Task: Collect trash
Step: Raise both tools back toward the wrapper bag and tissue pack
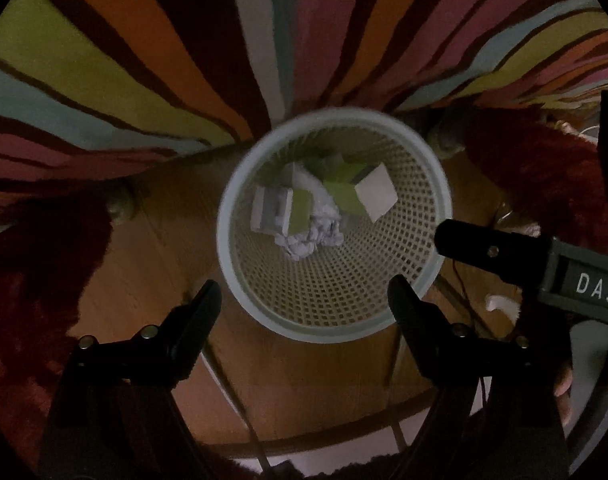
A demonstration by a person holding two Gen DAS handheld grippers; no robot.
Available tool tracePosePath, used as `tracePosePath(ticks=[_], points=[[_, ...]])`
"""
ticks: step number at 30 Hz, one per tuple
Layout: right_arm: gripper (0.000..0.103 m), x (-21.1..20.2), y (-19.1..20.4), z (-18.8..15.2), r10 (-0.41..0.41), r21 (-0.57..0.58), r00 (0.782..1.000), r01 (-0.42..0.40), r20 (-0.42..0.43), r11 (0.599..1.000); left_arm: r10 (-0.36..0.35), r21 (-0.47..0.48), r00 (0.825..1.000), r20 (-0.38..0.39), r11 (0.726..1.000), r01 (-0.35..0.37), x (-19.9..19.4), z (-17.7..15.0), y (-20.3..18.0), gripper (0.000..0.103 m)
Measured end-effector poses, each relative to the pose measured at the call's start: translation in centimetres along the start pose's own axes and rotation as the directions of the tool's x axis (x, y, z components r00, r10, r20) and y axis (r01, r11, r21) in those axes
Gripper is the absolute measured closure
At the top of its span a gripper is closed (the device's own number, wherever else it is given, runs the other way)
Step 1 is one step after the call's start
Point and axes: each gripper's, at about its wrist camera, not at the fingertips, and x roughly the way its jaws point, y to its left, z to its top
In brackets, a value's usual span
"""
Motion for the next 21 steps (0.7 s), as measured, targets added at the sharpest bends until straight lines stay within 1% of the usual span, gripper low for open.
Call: tracePosePath(ticks=[3,4,6,9,10,11,13,14,16,17,18,19,20,21], points=[[0.015,-2.6,0.8,-0.7,-0.025,-0.06,0.996,0.03,0.086,0.998,-0.017,0.02,0.998,0.053,1.0,0.016,-2.4,-0.8,0.2,0.02],[0.015,-3.7,1.1,-1.0,-0.034,-0.084,0.991,0.045,0.127,0.996,-0.021,0.028,0.998,0.063,0.999,0.019,-2.9,-0.8,0.4,0.02],[0.015,-5.3,1.6,-1.6,-0.04,-0.116,0.983,0.061,0.179,0.991,-0.015,0.055,0.995,0.097,0.998,0.009,-4.4,-1.5,0.5,0.02],[0.015,-8.1,2.4,-2.7,-0.019,-0.175,0.965,0.067,0.263,0.982,-0.02,0.088,0.987,0.159,0.996,0.006,-7.0,-2.7,0.8,0.02],[0.015,-9.1,2.8,-3.0,-0.007,-0.192,0.956,0.066,0.295,0.979,-0.023,0.091,0.984,0.178,0.996,0.006,-7.7,-2.9,0.9,0.02],[0.015,-10.4,3.2,-3.2,0.01,-0.208,0.941,0.064,0.337,0.976,-0.025,0.091,0.979,0.202,0.996,0.006,-8.5,-3.2,1.0,0.02],[0.015,-12.6,4.0,-3.4,0.04,-0.235,0.91,0.064,0.413,0.97,-0.026,0.085,0.963,0.268,0.996,0.004,-10.6,-3.6,1.5,0.02],[0.015,-13.9,4.7,-3.4,0.055,-0.253,0.884,0.073,0.464,0.965,-0.025,0.084,0.955,0.296,0.996,0.0,-11.5,-3.6,1.6,0.02],[0.015,-16.0,5.9,-3.2,0.065,-0.275,0.838,0.104,0.542,0.956,-0.023,0.079,0.933,0.358,0.997,-0.006,-13.8,-3.2,1.9,0.02],[0.015,-17.3,6.6,-2.9,0.074,-0.288,0.806,0.123,0.587,0.95,-0.025,0.077,0.925,0.379,0.997,-0.004,-14.5,-3.0,1.9,0.02],[0.015,-18.3,7.2,-2.7,0.082,-0.296,0.782,0.135,0.618,0.946,-0.034,0.079,0.91,0.412,0.997,0.002,-15.7,-2.5,2.0,0.02],[0.015,-19.5,7.9,-2.1,0.094,-0.304,0.746,0.15,0.659,0.941,-0.035,0.08,0.9,0.435,0.997,0.0,-16.5,-2.0,2.1,0.02],[0.015,-20.1,8.4,-1.7,0.102,-0.307,0.724,0.157,0.683,0.939,-0.032,0.082,0.888,0.459,0.997,-0.006,-17.3,-1.5,2.2,0.02],[0.015,-20.7,8.8,-1.1,0.109,-0.308,0.703,0.163,0.703,0.937,-0.028,0.091,0.868,0.496,0.996,-0.02,-18.4,-0.7,2.2,0.02]])
